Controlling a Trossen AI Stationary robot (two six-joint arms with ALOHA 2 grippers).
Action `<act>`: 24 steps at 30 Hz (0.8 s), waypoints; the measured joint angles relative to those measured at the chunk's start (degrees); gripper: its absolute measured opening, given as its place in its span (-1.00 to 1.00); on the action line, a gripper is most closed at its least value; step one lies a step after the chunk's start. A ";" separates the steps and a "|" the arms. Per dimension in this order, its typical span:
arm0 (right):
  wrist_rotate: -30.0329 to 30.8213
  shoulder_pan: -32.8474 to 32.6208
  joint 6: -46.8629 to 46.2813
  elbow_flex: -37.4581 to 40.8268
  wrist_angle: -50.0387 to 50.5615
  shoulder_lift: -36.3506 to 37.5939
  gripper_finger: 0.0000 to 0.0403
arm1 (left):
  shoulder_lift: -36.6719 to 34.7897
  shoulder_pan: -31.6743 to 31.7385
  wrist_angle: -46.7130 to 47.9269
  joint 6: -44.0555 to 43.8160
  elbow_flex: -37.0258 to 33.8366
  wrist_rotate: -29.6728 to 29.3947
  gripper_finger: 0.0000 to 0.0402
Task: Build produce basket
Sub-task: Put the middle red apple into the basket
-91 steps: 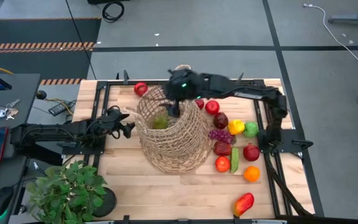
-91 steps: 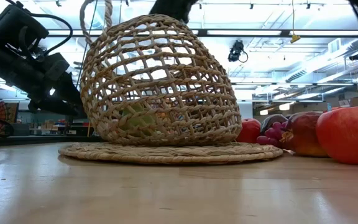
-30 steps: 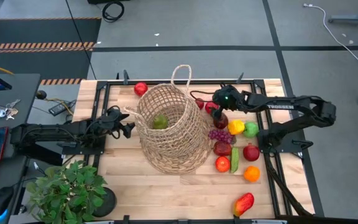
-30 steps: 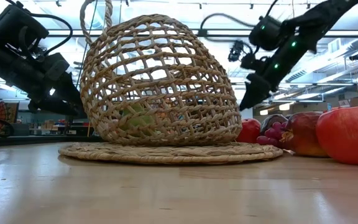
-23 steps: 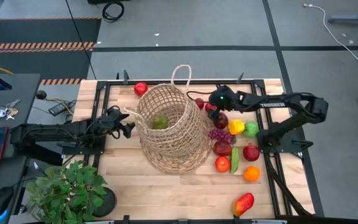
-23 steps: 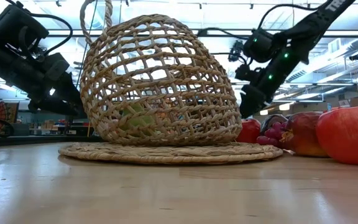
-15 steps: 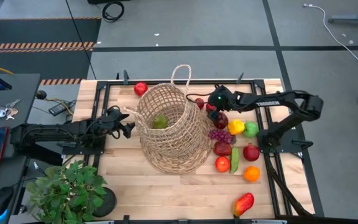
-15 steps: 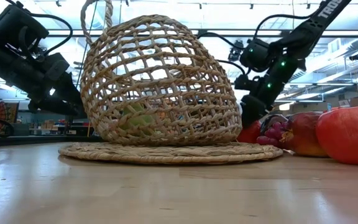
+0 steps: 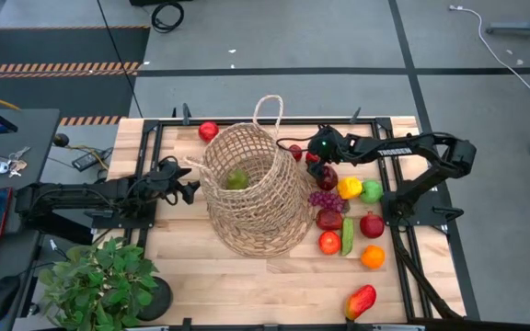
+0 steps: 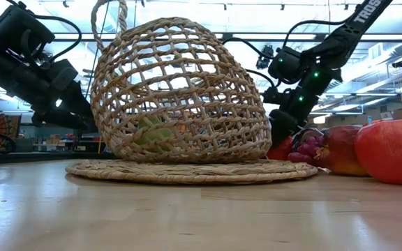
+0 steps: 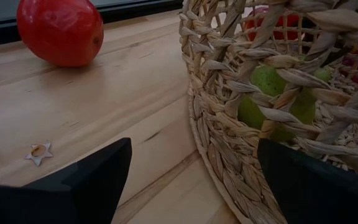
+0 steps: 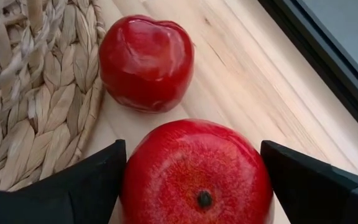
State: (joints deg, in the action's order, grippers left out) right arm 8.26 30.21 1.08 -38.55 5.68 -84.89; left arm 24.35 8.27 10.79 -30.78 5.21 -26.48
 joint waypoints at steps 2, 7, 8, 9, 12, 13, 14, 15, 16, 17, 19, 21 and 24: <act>-0.29 0.01 0.01 0.10 0.38 0.33 0.78 | -0.01 0.02 0.00 -0.01 0.00 -0.02 0.78; -0.66 -0.01 -0.02 0.35 1.83 2.19 0.74 | 0.01 0.00 0.00 -0.01 0.00 -0.01 0.78; -0.68 -0.01 -0.02 0.36 1.91 2.79 0.74 | 0.00 0.02 -0.01 -0.01 0.00 -0.01 0.78; -0.68 -0.01 -0.04 0.36 1.90 3.52 0.74 | 0.01 0.02 0.00 -0.01 0.00 0.00 0.78; -0.66 -0.01 -0.46 0.36 2.33 5.90 0.73 | 0.01 0.02 -0.02 -0.01 0.00 0.00 0.78; -0.67 -0.01 -0.86 0.36 2.43 6.92 0.73 | -0.01 0.02 0.00 -0.01 0.00 -0.02 0.78; -0.69 -0.01 -1.16 0.36 2.44 8.01 0.73 | 0.00 0.01 -0.01 -0.01 0.00 -0.01 0.78; -0.77 -0.01 -1.34 0.36 2.44 9.16 0.73 | 0.00 0.02 -0.02 -0.01 0.00 0.00 0.78; -1.05 -0.01 -1.54 0.34 2.42 10.38 0.73 | 0.01 0.02 0.00 -0.01 0.00 -0.01 0.78; -1.39 -0.01 -1.70 0.34 2.43 11.67 0.73 | 0.01 0.00 0.00 -0.01 0.00 -0.01 0.78; -2.15 -0.06 -2.70 0.34 2.26 14.39 0.73 | 0.00 0.01 0.00 -0.01 0.00 -0.01 0.78; -2.41 -0.13 -3.91 0.34 1.87 17.41 0.73 | 0.00 0.01 0.00 -0.01 0.00 -0.01 0.78; -2.47 -0.71 -6.39 0.32 -0.24 21.88 0.73 | 0.00 0.01 0.00 -0.01 0.00 -0.01 0.78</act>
State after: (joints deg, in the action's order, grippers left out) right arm 5.79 29.50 -5.31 -38.24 5.43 -63.01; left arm 24.35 8.29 10.79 -30.79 5.21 -26.49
